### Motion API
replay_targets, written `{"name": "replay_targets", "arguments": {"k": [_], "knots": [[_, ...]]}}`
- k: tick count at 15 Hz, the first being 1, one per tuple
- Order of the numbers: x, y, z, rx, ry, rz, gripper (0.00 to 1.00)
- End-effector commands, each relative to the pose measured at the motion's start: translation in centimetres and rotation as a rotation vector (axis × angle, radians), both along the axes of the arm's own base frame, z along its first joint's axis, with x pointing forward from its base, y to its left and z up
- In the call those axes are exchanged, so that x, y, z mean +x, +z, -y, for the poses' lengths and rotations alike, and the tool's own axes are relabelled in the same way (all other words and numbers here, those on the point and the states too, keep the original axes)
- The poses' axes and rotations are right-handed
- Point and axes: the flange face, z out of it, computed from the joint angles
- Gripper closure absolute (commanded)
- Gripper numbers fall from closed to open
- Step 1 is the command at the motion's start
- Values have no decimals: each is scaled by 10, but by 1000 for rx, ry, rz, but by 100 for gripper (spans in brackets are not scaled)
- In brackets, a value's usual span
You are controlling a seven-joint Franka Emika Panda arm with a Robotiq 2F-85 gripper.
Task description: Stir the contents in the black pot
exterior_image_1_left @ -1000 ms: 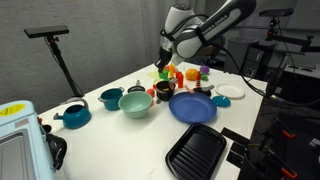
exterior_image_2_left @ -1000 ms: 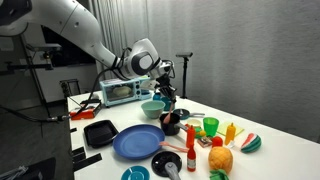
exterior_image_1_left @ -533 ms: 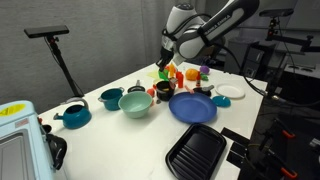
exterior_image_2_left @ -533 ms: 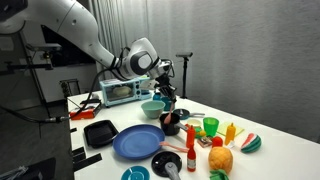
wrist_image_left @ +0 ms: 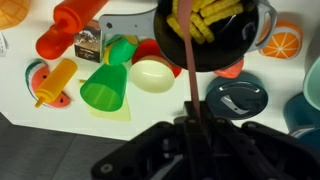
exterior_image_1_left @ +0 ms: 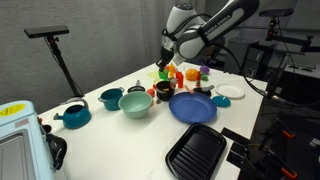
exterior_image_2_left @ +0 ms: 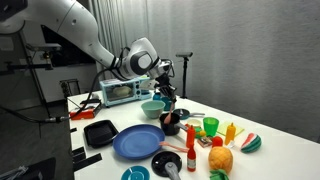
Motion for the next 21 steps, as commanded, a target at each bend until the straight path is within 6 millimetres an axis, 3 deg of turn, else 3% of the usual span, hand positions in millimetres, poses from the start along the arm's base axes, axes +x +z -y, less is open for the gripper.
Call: {"name": "replay_targets", "arguments": {"k": [1, 5, 12, 17, 21], "knots": [[0, 1, 1, 1, 1, -1, 92], [2, 2, 1, -18, 3, 29, 98], [-4, 24, -14, -125, 142, 382, 98], [-35, 7, -29, 115, 43, 457, 98], [-59, -13, -21, 263, -49, 467, 98]]}}
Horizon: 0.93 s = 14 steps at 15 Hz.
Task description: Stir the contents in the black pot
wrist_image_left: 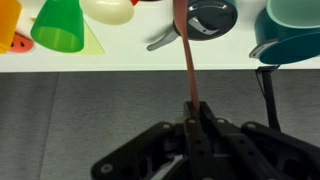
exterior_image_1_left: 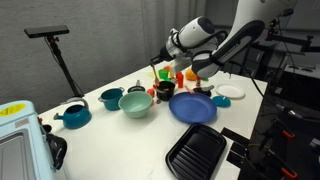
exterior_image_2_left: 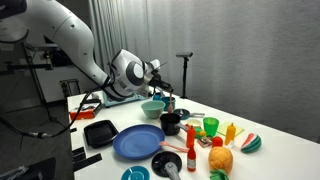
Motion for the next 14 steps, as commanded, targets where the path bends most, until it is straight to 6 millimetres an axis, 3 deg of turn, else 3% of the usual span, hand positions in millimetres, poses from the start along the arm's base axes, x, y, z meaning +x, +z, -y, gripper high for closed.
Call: {"name": "replay_targets", "arguments": {"k": [1, 5, 10, 14], "knots": [[-24, -9, 12, 125, -51, 10, 98], [-36, -16, 20, 143, -60, 32, 98], [-38, -21, 10, -61, -29, 78, 98], [-47, -58, -10, -133, -6, 37, 98]]}}
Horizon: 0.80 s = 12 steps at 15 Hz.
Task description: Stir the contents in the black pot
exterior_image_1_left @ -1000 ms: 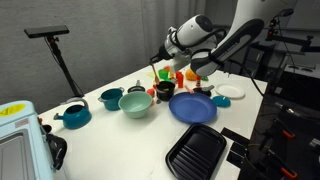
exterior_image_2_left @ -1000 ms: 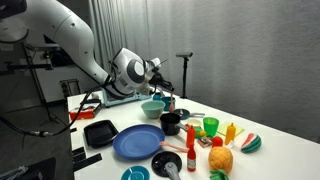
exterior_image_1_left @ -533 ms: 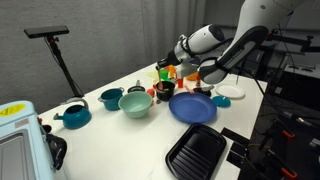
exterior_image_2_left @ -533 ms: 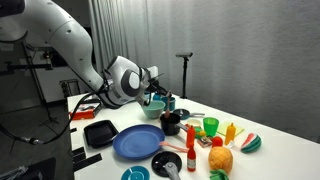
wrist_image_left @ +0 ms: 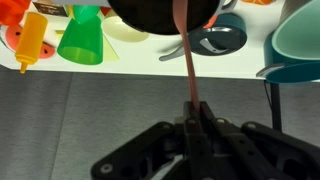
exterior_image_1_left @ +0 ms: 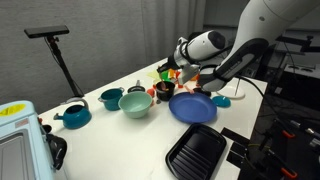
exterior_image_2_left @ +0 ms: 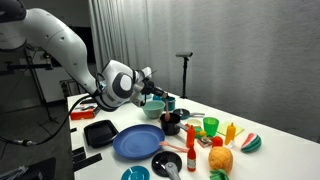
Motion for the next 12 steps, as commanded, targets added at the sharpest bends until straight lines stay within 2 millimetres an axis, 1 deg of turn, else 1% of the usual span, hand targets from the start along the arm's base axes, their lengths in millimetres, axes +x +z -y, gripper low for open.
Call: {"name": "replay_targets", "arguments": {"k": [1, 2, 3, 4, 7, 12], "knots": [[-5, -31, -8, -91, 13, -7, 98], [-5, -38, -8, -106, 4, -13, 98], [-7, -38, 1, -126, -9, -12, 98], [-6, -40, 4, -144, -19, -6, 98], [1, -37, 11, -184, -40, 11, 98], [8, -27, 32, -207, -82, 35, 98]]}}
